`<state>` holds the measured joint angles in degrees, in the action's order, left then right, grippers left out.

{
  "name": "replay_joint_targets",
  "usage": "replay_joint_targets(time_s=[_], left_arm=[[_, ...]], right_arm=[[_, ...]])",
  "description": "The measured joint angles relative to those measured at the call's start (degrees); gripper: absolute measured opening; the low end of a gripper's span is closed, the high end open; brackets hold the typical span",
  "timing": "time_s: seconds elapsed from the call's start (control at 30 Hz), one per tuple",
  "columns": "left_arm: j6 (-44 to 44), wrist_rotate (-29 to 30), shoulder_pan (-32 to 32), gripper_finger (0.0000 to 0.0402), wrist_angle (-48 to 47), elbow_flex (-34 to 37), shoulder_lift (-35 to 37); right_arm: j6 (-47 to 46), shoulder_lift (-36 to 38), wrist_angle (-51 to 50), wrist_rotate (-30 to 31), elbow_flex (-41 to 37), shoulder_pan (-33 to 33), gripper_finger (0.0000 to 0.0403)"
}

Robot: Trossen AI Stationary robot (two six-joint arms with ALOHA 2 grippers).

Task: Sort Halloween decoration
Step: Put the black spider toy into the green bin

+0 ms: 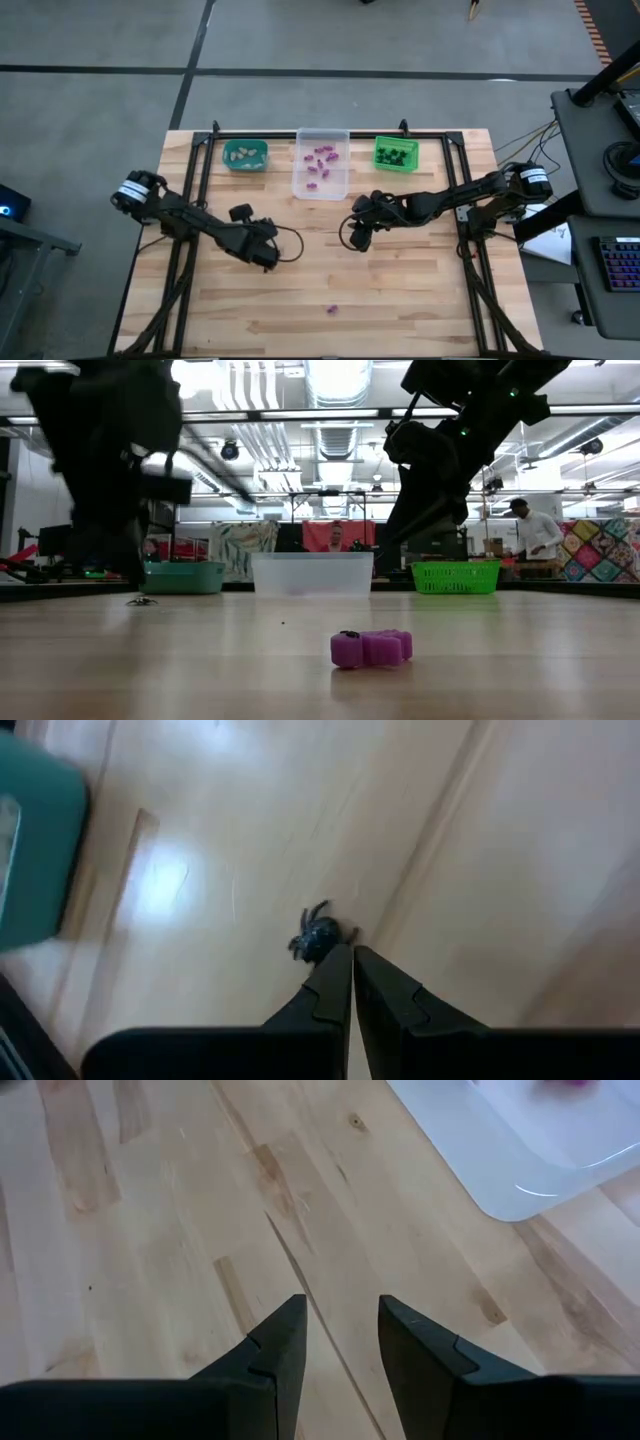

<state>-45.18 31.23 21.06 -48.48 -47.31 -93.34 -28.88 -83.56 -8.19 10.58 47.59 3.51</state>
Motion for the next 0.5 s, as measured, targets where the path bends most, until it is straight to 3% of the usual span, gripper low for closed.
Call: replay_joint_targets(time_s=[0.23,0.5], left_arm=[[13.46,2.21,2.4,0.0,22.06,10.76,3.83],[9.56,3.11,2.28,0.0,24.53,17.0,15.98]], right_arm=[[-0.02,-0.01,0.0,0.01,-0.02,0.6,0.0116],[-0.02,-0.01,0.24,0.03,-0.02,1.14,0.0116]])
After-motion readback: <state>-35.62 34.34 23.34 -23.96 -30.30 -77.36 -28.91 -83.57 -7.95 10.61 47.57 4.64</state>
